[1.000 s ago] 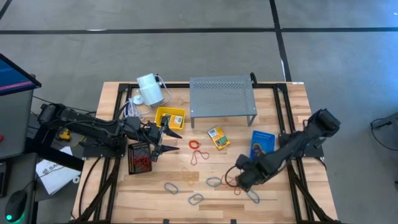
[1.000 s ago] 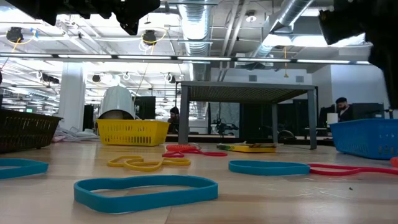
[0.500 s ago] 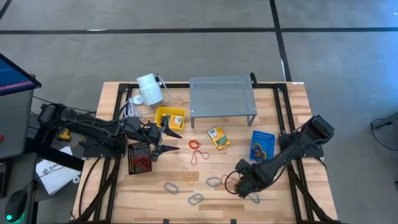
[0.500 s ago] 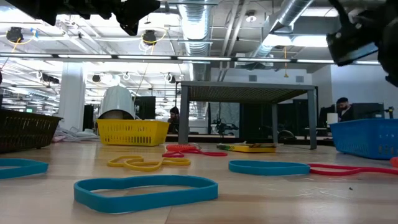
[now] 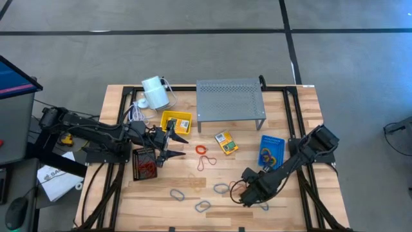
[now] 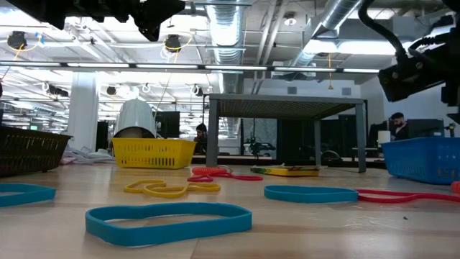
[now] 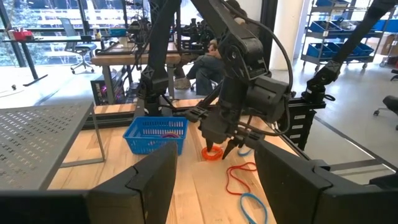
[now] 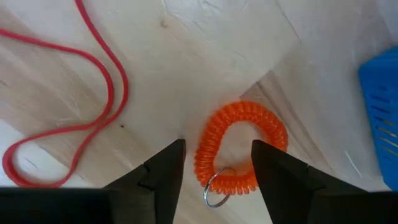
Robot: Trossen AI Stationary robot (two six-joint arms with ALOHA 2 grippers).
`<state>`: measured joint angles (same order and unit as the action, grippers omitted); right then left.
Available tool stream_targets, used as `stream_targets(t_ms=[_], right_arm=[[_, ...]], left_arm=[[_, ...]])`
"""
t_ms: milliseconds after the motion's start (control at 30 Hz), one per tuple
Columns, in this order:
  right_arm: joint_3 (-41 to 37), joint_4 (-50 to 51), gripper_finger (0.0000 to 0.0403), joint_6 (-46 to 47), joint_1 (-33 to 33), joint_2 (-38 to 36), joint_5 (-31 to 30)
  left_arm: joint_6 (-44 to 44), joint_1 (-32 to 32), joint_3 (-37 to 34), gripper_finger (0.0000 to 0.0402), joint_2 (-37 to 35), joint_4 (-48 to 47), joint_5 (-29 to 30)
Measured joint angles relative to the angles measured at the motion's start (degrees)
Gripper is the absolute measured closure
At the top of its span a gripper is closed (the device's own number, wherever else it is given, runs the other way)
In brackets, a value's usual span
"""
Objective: Pick & Place Office Desk Supplies
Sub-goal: Put the orange spring keychain into the blue bin
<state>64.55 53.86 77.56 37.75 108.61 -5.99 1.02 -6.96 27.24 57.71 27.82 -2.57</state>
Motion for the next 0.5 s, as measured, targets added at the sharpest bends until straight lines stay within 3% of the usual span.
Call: stream_targets(t_ms=[167, 400, 500], right_arm=[[-0.03, -0.17, 0.0247, 0.03, -0.47, 0.62, 1.5], [-0.11, -1.47, 0.037, -1.36, -0.76, 0.58, 2.04], [-0.15, -1.9, 0.0387, -2.56, -0.74, 0.58, 2.06]], left_arm=[[-0.01, 0.0, 0.0, 0.019, 0.0, 0.02, -0.01], [-0.02, -0.02, 0.0, 0.019, 0.0, 0.02, -0.02], [-0.02, -0.02, 0.0, 0.019, 0.0, 0.02, -0.02]])
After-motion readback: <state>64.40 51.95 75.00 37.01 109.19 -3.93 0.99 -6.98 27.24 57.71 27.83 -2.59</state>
